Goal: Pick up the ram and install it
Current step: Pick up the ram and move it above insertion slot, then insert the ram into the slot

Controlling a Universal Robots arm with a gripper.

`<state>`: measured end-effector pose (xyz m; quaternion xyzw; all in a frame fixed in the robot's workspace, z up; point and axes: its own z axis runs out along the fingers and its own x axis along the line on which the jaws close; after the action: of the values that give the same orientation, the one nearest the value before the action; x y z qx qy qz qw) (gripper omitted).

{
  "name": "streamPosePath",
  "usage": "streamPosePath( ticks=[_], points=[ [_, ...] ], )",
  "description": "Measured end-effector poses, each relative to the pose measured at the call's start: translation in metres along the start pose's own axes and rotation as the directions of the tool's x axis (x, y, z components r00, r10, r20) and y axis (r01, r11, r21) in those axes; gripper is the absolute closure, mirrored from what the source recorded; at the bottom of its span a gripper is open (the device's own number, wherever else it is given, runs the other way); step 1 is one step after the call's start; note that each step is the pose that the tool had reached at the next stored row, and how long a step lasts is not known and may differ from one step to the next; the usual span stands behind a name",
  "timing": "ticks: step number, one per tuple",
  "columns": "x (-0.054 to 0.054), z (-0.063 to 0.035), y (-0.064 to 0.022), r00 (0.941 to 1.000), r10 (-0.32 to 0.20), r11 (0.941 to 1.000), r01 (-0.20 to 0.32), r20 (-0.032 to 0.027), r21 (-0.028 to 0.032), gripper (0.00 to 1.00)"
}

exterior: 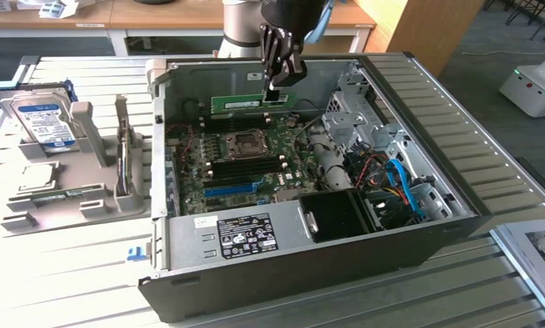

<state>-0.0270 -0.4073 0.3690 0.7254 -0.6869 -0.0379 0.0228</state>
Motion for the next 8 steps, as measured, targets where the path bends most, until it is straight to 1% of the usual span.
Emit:
streamPosePath(
  ticks=[8],
  points=[
    [0.0000,0.0001,-0.0001,1.0000,0.000,1.0000,0.000,0.0001,0.0000,0.88]
  ],
)
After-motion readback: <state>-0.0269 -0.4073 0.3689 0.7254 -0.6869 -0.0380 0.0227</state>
